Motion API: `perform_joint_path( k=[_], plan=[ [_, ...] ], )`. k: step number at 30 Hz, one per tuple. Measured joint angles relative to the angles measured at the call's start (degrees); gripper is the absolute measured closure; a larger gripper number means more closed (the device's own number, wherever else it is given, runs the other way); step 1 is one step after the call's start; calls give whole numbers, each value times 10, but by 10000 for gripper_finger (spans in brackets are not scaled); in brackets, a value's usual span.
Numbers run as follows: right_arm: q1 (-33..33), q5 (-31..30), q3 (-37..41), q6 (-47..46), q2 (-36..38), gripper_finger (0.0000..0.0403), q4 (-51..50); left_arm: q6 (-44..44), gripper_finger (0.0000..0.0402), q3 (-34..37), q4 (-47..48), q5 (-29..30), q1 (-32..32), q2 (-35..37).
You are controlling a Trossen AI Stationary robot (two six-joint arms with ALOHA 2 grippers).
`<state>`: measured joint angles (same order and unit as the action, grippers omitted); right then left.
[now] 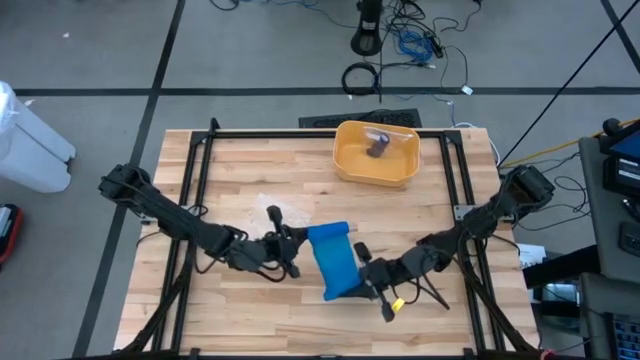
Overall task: Roll bandage
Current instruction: Roll the blue bandage
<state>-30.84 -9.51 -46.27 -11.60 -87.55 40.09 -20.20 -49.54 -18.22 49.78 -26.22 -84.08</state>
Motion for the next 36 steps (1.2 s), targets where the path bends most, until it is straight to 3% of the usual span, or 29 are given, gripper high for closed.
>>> perform_joint_path(
  k=[8, 12, 24, 30, 36],
  plan=[
    [34, 22, -64, 1, 26, 403, -79, 16, 394, 0, 7, -4, -5, -19],
    [62, 22, -76, -12, 48, 403, -86, 30, 394, 0, 14, -36, -13, -20],
    [172, 24, -76, -174, 82, 401, -147, 34, 394, 0, 12, -104, -28, -20],
    [212, 23, -76, -261, 82, 373, -202, 34, 394, 0, 12, -106, -40, -20],
    [223, 46, -76, -349, 82, 321, -240, 34, 394, 0, 31, -89, -53, -20]
  ],
)
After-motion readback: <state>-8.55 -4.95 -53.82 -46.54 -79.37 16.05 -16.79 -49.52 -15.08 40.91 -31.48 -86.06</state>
